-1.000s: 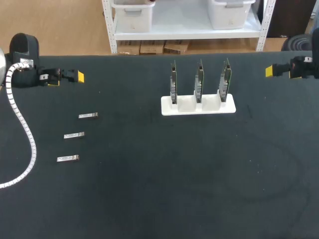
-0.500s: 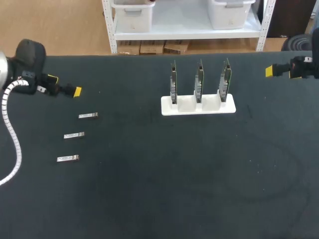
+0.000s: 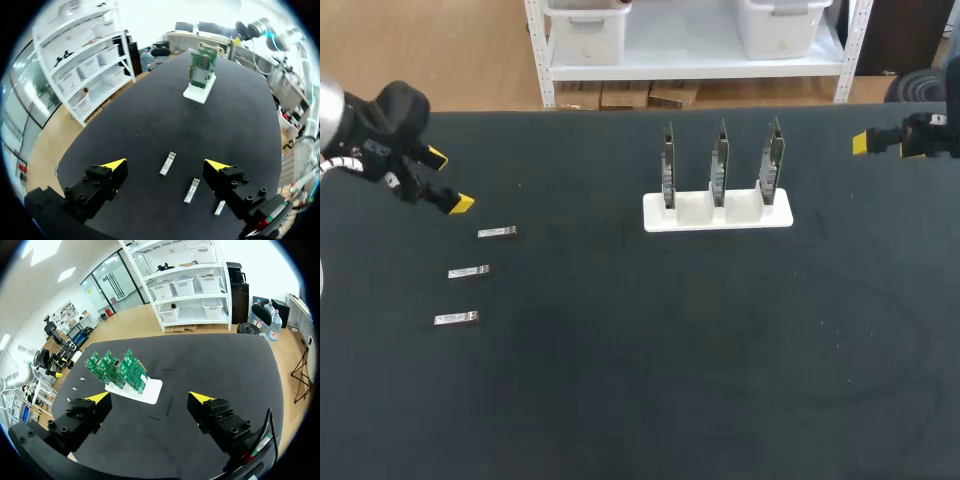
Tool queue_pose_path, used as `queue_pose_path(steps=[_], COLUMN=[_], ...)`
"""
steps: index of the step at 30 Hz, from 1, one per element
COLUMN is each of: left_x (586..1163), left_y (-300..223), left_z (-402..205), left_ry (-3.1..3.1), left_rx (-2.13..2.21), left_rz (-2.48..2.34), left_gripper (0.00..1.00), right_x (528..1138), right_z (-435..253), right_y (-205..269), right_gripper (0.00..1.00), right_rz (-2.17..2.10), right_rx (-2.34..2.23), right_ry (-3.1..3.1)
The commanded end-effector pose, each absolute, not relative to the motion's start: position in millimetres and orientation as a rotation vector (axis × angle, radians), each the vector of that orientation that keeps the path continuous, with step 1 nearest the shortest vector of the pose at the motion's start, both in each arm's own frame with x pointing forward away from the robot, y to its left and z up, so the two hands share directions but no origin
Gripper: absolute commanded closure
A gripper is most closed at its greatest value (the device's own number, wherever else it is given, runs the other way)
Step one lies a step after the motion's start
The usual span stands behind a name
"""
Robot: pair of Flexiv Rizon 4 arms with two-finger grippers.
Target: Pick up the optical module with the left hand, and insert it into the network port with the right hand.
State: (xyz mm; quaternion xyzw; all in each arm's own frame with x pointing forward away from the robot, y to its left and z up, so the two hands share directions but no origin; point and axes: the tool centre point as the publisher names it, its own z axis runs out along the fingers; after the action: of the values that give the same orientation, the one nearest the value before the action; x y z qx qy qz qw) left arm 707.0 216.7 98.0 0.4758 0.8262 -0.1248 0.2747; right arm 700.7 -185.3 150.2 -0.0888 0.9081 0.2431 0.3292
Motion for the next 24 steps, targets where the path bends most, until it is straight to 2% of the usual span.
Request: queue_pose_path(steps=[1,15,24], left_x=[710,697,704], left_y=[220,206,199], left_z=[88,54,58], left_ry=[2.21,2.1,2.193], left_rx=[1.32,1.506,1.385], left_rz=[-0.361,-0.227,-0.256], left_gripper=[0.0,0.0,0.0], right_x=[700,700,700], right_z=[151,151,151], right_y=[-185,-185,-185], right_gripper=[0.0,0.0,0.0], right_rz=[0.631,0.631,0.631], right_rx=[-0.229,-0.229,-0.229], right_ry=[2.377,2.377,2.377])
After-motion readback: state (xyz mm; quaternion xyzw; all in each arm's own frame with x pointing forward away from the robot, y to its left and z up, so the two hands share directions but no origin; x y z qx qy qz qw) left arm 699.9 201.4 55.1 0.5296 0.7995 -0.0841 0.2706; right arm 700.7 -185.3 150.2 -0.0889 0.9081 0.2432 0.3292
